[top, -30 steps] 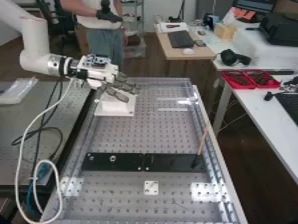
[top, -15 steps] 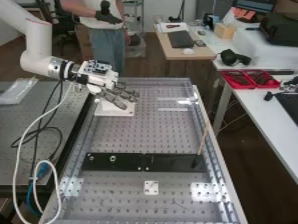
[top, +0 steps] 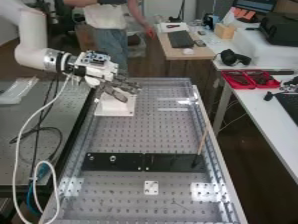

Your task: Grab the bearing and place it in the white container

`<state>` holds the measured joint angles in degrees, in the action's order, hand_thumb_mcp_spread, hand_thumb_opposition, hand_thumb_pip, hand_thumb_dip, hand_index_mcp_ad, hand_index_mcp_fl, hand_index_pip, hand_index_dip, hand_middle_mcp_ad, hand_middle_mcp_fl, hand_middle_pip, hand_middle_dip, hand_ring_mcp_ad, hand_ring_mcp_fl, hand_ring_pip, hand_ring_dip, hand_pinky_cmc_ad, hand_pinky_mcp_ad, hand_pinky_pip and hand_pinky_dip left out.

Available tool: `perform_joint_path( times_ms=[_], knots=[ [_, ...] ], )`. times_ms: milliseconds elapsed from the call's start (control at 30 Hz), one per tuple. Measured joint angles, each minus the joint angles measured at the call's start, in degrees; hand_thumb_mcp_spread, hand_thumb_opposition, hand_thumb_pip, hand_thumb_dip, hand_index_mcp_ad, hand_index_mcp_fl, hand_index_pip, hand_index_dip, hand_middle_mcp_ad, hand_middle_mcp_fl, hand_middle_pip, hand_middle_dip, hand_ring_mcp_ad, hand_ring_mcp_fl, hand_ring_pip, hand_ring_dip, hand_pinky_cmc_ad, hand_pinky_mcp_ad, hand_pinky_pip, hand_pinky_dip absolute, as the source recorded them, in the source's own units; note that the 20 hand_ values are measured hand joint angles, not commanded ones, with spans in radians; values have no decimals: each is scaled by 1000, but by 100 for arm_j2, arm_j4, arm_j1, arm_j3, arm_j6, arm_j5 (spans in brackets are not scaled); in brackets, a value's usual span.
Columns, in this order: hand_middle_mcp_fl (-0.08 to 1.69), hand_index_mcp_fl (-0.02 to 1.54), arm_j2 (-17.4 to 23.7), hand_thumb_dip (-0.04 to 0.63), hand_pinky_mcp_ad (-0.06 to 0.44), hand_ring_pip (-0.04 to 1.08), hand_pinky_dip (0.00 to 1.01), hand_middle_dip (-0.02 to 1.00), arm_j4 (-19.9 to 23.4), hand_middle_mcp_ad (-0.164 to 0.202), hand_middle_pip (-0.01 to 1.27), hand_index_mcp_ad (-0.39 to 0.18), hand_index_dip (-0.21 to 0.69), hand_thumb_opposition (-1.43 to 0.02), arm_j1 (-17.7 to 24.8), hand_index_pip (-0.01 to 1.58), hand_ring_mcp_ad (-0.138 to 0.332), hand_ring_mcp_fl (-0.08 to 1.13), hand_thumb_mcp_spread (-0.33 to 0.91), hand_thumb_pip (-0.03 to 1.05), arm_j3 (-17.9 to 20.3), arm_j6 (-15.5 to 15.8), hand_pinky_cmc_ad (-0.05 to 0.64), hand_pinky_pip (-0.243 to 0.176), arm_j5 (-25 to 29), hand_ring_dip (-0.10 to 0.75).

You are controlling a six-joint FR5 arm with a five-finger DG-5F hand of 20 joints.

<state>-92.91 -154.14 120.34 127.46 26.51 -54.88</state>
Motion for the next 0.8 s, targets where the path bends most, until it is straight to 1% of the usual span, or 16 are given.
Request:
perform_joint_path(
  times_ms=[67,133,200,233,300,333,400,433,500,533,567,633,700,800],
  knots=[
    [2,-9,136,267,281,94,262,204,-46,51,127,-108,236,-789,-134,901,131,0,351,565,-97,200,380,-75,-122,82],
    [2,-12,272,267,281,94,276,204,-102,51,127,-108,232,-791,-316,759,131,0,333,565,-231,374,379,-75,-291,79],
    [3,-12,390,265,278,94,283,202,-162,49,127,-108,232,-775,-524,660,131,0,333,565,-387,533,380,-75,-494,79],
    [3,-12,451,251,281,94,291,204,-206,47,127,-108,232,-773,-668,595,131,0,332,565,-500,616,380,-75,-645,79],
    [5,-9,512,250,281,94,293,204,-319,51,127,-108,232,-771,-942,468,131,0,330,565,-738,690,380,-73,-955,79],
    [5,-9,516,244,279,94,293,204,-350,51,127,-108,232,-775,-1001,421,131,0,333,553,-794,696,380,-79,-1023,79],
    [2,24,511,239,279,94,290,204,-510,49,127,-113,232,-757,-1291,342,129,0,333,518,-1086,708,379,-87,-1363,82],
    [2,40,506,239,279,94,290,204,-548,49,127,-108,232,-759,-1353,293,129,0,328,517,-1155,711,379,-87,-1435,82],
    [2,38,454,241,281,94,290,204,-717,51,127,-110,232,-744,-1628,232,133,0,332,515,-1480,738,398,-91,-1737,82],
    [2,51,438,229,281,94,290,204,-755,51,127,-110,232,-742,-1684,215,129,0,328,513,-1551,747,398,-91,-1799,79],
    [2,51,392,223,281,94,291,204,-839,51,127,-110,232,-742,-1814,199,129,0,328,511,-1722,773,398,-91,-1934,82],
    [5,51,312,225,281,96,293,204,-950,47,127,-117,236,-742,-1993,168,131,0,328,504,-1956,804,398,-91,-2110,79],
    [5,63,186,222,281,96,293,204,-1083,51,127,-106,243,-742,-2225,164,131,0,328,504,-2252,827,398,-91,-2321,82],
    [5,75,45,222,281,96,297,204,-1214,51,127,-106,267,-745,-2447,148,129,0,330,504,-2515,851,398,-91,-2497,82]
  ],
)
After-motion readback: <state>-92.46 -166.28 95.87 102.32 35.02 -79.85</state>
